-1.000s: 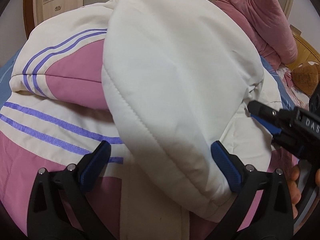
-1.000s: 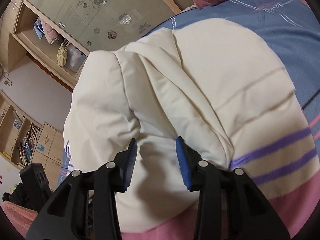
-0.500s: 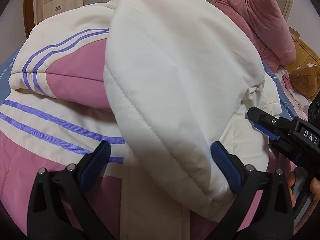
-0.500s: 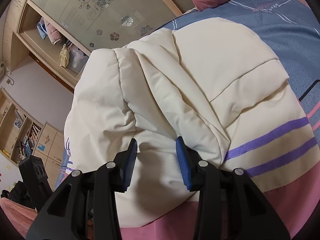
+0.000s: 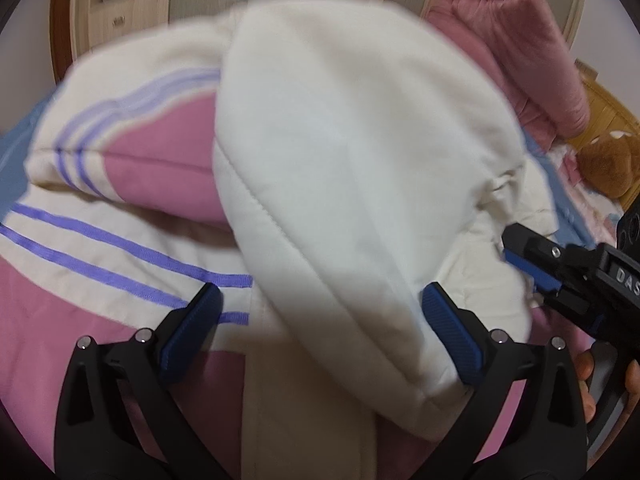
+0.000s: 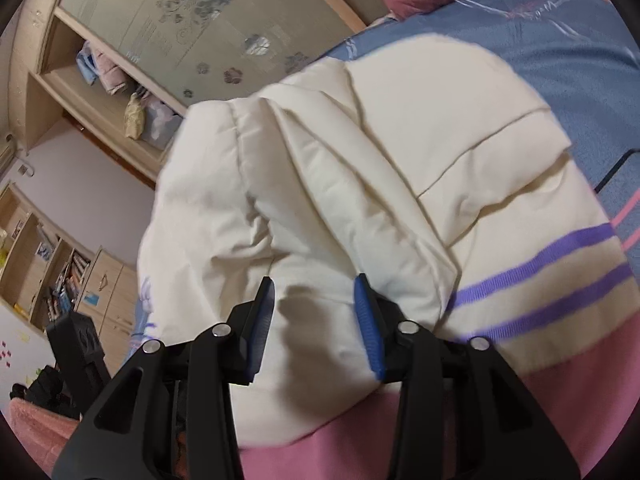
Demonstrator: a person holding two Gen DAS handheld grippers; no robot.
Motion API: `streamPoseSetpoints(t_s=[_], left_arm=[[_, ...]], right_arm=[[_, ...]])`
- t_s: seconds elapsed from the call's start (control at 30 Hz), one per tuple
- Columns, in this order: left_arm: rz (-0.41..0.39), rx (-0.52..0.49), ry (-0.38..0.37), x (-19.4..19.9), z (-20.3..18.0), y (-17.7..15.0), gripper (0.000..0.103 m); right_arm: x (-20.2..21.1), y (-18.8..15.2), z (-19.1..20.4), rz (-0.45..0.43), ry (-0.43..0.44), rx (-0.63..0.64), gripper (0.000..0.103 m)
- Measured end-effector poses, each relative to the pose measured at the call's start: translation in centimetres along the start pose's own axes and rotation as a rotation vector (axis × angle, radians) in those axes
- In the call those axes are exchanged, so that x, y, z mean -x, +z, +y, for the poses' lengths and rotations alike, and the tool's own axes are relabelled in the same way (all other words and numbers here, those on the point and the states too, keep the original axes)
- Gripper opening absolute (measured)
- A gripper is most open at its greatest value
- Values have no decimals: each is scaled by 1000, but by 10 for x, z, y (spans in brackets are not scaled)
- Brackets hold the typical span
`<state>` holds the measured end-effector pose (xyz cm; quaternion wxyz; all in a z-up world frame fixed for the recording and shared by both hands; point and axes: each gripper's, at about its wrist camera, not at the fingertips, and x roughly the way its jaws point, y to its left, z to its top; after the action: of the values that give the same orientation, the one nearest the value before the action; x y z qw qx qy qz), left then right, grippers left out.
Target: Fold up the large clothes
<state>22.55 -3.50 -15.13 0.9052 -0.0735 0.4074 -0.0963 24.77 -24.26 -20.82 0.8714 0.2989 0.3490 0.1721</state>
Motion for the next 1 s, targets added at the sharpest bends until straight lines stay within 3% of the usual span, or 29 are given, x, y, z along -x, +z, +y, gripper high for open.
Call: streamPoseSetpoints(t_s=[0.07,0.17,0.27,0.43,0.6,0.77,0.93,1.0], left_arm=[[-94,-63,0,27,-11,3,101],[-200,-192,49,53,-36,12,101],[-177,-220,4,48,-49,23,101],[-34,-229,21,-1,-56,17,94],[33,-222,19,-27,-45,6,94],[20,-199,-3,-35,-38,0,94],[14,-189,-15,-39,-35,-1,94],[12,-185,-20,-33,-25,-6,94]], right_arm=[[27,1,9,-46,42,24,71],[63,10,20,-130,31,73,73],[79,23,21,-146,32,47,72],[92,33,30,-191,-13,93,72],[71,48,47,-106,-2,172,72],[44,87,84,-79,-6,320,71],[-14,103,122,71,61,393,71],[-41,103,124,119,-2,400,71]])
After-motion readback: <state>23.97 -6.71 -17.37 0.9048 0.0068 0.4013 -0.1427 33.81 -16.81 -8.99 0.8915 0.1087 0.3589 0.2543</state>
